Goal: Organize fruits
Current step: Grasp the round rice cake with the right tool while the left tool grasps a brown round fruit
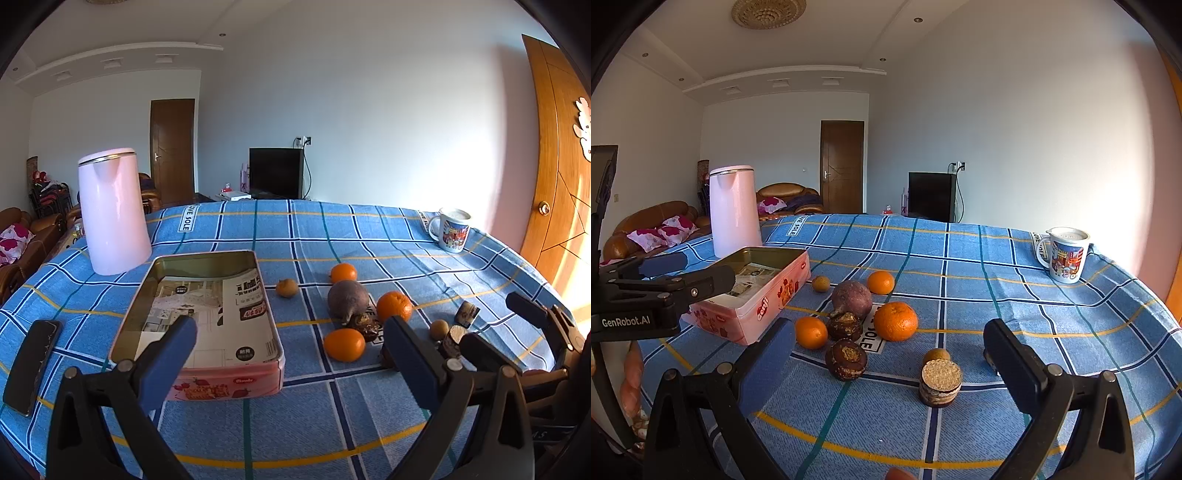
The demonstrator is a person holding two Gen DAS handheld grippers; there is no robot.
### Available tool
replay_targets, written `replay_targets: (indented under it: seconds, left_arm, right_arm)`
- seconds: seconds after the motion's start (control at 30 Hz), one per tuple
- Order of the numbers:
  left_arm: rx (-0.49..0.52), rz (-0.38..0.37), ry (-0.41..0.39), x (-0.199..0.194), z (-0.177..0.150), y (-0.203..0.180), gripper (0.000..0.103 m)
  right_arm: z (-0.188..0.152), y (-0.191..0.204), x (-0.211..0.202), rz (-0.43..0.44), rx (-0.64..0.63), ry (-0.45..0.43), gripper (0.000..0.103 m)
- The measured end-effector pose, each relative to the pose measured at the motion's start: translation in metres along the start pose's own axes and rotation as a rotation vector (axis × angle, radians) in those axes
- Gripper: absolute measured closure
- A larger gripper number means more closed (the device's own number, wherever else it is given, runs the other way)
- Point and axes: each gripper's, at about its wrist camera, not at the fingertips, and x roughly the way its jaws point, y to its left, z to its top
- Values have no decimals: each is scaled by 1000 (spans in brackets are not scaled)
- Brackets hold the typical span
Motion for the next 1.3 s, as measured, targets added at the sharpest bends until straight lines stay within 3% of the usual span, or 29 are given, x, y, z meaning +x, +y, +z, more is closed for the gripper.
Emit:
replay_targets:
  seconds: [0.2, 0.47, 0.67, 0.73, 0.8, 1.03, 1.1, 1.3]
  left_arm:
    - [5, -4, 16, 7, -4, -3, 0]
    - [10, -87, 84, 27, -17, -17, 0]
    - [49, -138, 105, 35, -21, -38, 1]
    - [72, -153, 111, 38, -21, -46, 5]
    - [92, -178, 132, 43, -22, -53, 16]
    - [136, -231, 206, 64, -28, -75, 23]
    - [142, -245, 232, 69, -28, -80, 36]
    - [157, -263, 298, 81, -30, -88, 56]
  right_arm:
    - [-5, -6, 3, -13, 6, 9, 1]
    - [-23, -30, 15, -64, 26, 80, 2]
    - [-33, -42, 29, -53, 56, 165, 19]
    - [-33, -44, 32, -46, 55, 177, 21]
    - [-33, -46, 38, -35, 60, 196, 27]
    - [-34, -48, 53, 17, 64, 266, 51]
    - [-35, -48, 55, 30, 61, 274, 65]
    - [-36, -53, 51, 58, 81, 255, 67]
